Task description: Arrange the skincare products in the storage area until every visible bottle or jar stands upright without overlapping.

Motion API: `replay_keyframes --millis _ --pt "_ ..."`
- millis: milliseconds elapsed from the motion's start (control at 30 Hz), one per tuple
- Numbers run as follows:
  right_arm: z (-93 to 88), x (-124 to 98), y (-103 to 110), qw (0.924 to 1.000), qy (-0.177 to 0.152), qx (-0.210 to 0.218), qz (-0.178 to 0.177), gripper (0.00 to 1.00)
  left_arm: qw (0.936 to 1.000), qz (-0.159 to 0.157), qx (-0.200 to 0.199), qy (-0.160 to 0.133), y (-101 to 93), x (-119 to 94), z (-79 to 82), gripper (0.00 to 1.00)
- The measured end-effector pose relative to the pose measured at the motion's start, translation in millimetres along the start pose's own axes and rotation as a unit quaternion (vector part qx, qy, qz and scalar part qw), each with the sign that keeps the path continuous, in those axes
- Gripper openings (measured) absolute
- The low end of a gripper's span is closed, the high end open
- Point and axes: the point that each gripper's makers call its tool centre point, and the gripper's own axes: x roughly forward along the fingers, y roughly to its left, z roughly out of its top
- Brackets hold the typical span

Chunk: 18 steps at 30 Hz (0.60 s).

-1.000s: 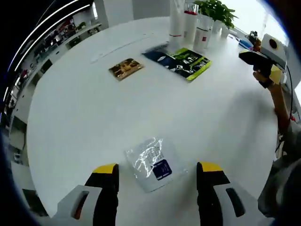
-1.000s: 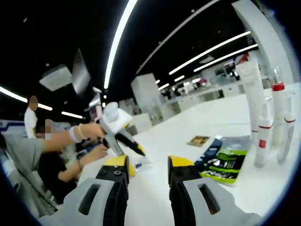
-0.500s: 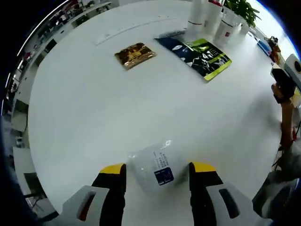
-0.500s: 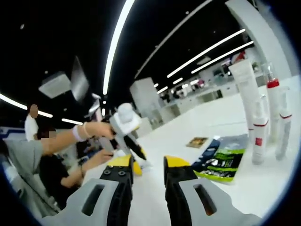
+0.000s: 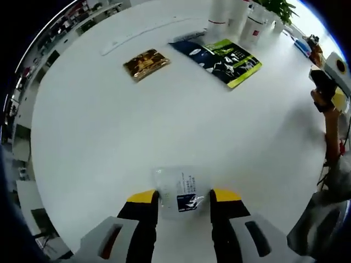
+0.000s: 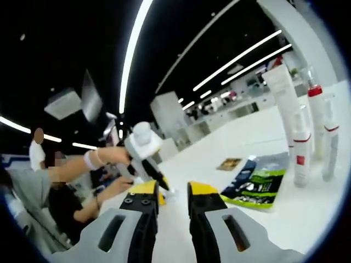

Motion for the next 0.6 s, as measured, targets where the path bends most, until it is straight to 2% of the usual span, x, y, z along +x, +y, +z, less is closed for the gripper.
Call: replay_keyframes --millis 100,200,233,333,400,433,467,533,567,600 --pt "-0.6 -0.1 0.5 1.0 0.001 0.0 0.0 0.19 0.9996 -0.01 0.009 -0.024 -2.9 -2.5 4.5 0.38" --pt "-1.3 0.0 1.6 1.0 0.001 0.002 0.001 0.19 0.9966 -0.018 0.015 -0.079 -3.7 -13.5 17.9 0.38" --pt "-1.8 0.3 1.3 1.0 0.002 0.003 0.002 0.19 0.996 -0.018 0.008 -0.087 -4.0 -17.2 19.5 0.38" --pt "-2.7 1.3 0.9 1.0 0.003 0.007 0.003 0.19 0.9883 -0.02 0.019 -0.15 -8.7 -32.6 34.7 0.38" --pt "-3.1 1.8 0.6 1.0 0.003 0.008 0.003 0.19 0.9736 -0.003 0.051 -0.223 -12.0 -47.7 51.5 0.38" --pt "-3.5 1.9 0.5 1.0 0.003 0.008 0.003 0.19 0.9629 0.005 0.073 -0.26 -12.3 -61.4 69.1 0.38" --pt "-4.3 1.9 0.5 0.9999 0.004 0.009 0.003 0.19 0.9549 0.013 0.065 -0.289 -5.3 -77.4 97.5 0.38" --pt "-4.5 1.9 0.2 0.9999 0.003 0.009 0.003 0.19 0.9382 0.019 0.076 -0.337 -17.2 -87.3 102.1 0.38" --pt "-4.4 2.1 -0.1 0.9999 0.002 0.01 0.003 0.19 0.9236 0.026 0.084 -0.373 -24.7 -95.4 104.9 0.38" --pt "-4.5 2.3 -0.3 0.9999 0.001 0.012 0.002 0.19 0.9204 0.028 0.084 -0.381 -26.4 -97.6 105.4 0.38"
